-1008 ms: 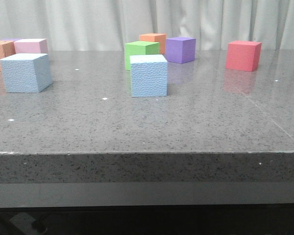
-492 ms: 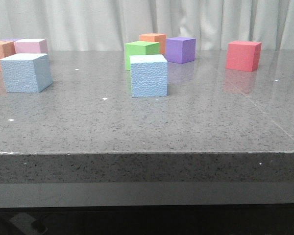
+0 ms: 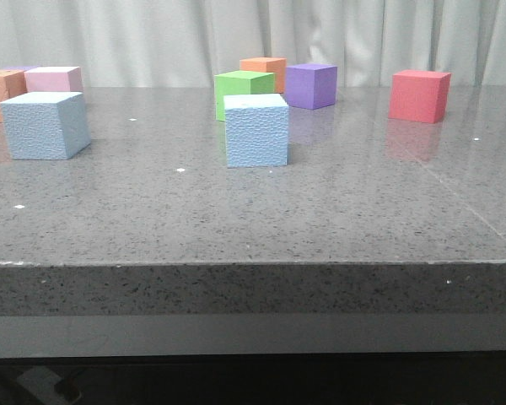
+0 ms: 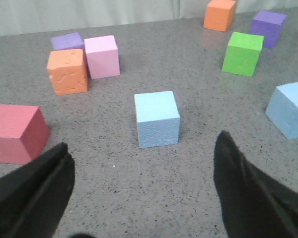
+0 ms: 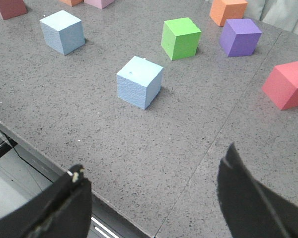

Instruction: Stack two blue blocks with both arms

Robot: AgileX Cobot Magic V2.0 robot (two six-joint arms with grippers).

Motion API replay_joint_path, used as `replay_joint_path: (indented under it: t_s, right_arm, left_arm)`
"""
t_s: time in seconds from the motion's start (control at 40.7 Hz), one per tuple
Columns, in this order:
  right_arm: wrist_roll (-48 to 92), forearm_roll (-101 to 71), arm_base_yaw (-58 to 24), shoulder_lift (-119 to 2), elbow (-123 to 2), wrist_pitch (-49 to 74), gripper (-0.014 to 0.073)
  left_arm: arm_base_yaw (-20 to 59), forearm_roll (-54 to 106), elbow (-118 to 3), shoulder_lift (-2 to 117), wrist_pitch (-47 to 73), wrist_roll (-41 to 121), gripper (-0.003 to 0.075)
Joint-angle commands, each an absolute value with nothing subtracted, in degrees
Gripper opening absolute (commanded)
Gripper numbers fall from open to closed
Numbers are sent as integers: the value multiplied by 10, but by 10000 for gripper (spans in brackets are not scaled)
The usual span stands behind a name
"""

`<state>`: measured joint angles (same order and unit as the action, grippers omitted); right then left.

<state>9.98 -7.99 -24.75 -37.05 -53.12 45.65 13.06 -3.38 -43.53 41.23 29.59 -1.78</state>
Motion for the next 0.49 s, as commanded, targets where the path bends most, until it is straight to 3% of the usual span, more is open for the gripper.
replay_joint_path:
  t_s: [0.0, 0.467]
  right_arm:
    - [105, -77, -245, -370, -544, 419, 541]
    - [105, -77, -245, -370, -544, 420, 541]
  left_arm:
    - [149, -32, -477, 463, 258, -15, 568]
    - [153, -42, -659, 724, 290, -14, 568]
